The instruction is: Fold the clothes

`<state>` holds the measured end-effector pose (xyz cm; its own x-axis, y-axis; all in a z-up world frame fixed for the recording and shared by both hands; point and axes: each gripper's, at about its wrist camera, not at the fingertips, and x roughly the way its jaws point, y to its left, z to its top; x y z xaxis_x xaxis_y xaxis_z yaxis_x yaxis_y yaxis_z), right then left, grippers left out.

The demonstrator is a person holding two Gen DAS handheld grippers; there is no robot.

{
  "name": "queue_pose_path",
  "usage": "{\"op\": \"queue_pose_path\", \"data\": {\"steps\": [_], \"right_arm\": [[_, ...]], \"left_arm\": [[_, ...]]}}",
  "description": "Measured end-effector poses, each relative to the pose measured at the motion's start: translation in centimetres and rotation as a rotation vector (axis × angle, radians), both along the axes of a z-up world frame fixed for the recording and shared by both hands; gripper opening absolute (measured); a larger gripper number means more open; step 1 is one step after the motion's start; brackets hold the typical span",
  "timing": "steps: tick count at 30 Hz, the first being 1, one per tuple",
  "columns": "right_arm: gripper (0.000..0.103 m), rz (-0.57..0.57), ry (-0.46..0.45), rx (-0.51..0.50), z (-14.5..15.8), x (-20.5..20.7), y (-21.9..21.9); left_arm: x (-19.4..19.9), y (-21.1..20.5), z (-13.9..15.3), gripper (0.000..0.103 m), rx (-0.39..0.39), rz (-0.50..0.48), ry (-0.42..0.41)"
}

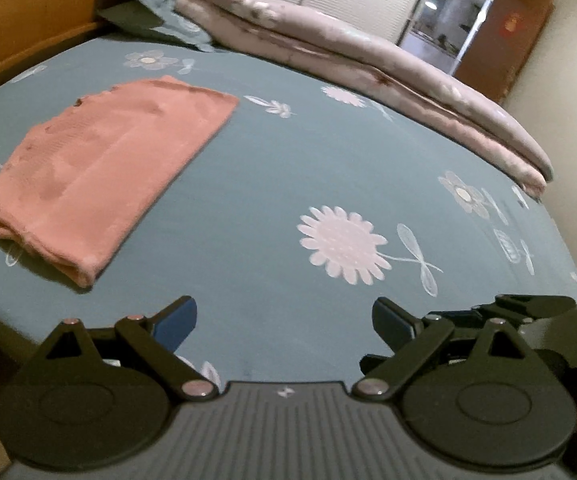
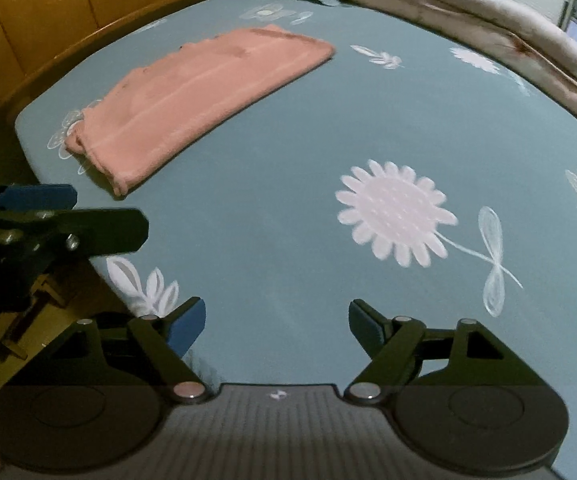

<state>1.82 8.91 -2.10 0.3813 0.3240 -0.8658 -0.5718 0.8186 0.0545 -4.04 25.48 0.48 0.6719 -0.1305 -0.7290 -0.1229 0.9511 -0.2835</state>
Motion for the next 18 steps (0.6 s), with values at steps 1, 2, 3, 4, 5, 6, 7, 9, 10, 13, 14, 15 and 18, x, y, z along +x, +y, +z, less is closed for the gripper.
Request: {"op": "queue_pose_path", "data": {"steps": [1, 2, 3, 4, 5, 6, 7, 9, 10, 13, 14, 15, 18], "right_arm": [[0.083, -0.012, -0.004, 0.005, 0.1, -0.4, -0.6], [0.083, -0.023, -0.006, 0.009, 0.2, -0.8, -1.3], [0.083, -0.033, -0.008, 0.011, 0.3, -1.1, -1.9], [0.083, -0.045, -0.010, 0.015, 0.3, -1.5, -2.6], [0.084, -0.057, -0.013, 0.020, 0.4, -1.7, -3.4], [0.084, -0.066, -0.014, 0.025, 0.6, -2.0, -4.0], [0.084, -0.075, -0.017, 0.030, 0.7, -2.2, -4.6], [0.086, -0.096, -0.030, 0.044, 1.1, -2.4, -5.8], [0.087, -0.102, -0.035, 0.058, 1.3, -2.6, -6.4], [0.091, -0.105, -0.062, 0.099, 2.2, -3.1, -8.2], [0.093, -0.101, -0.074, 0.110, 2.4, -3.3, -8.8], [0.094, -0.097, -0.087, 0.117, 2.6, -3.4, -9.4], [0.096, -0.093, -0.104, 0.133, 2.7, -3.6, -11.1]], "left_arm": [[0.0, -0.5, 0.2, 0.096, 0.005, -0.011, 0.003], [-0.1, -1.1, 0.3, 0.096, 0.011, -0.018, 0.008], [-0.1, -1.7, 0.4, 0.096, 0.017, -0.026, 0.013], [-0.1, -2.1, 0.5, 0.096, 0.020, -0.033, 0.018], [-0.1, -2.6, 0.7, 0.096, 0.022, -0.040, 0.024], [-0.2, -3.0, 0.9, 0.096, 0.024, -0.048, 0.028], [-0.2, -3.5, 1.1, 0.096, 0.023, -0.058, 0.028], [-0.4, -4.6, 2.0, 0.096, 0.040, -0.073, 0.023], [-0.6, -5.2, 2.5, 0.096, 0.057, -0.074, 0.016], [-1.0, -7.2, 4.0, 0.101, 0.110, -0.086, -0.021], [-1.1, -7.9, 4.4, 0.102, 0.120, -0.092, -0.033], [-1.0, -8.5, 4.6, 0.102, 0.117, -0.102, -0.037], [-0.2, -10.7, 4.7, 0.102, 0.108, -0.139, -0.013]]}}
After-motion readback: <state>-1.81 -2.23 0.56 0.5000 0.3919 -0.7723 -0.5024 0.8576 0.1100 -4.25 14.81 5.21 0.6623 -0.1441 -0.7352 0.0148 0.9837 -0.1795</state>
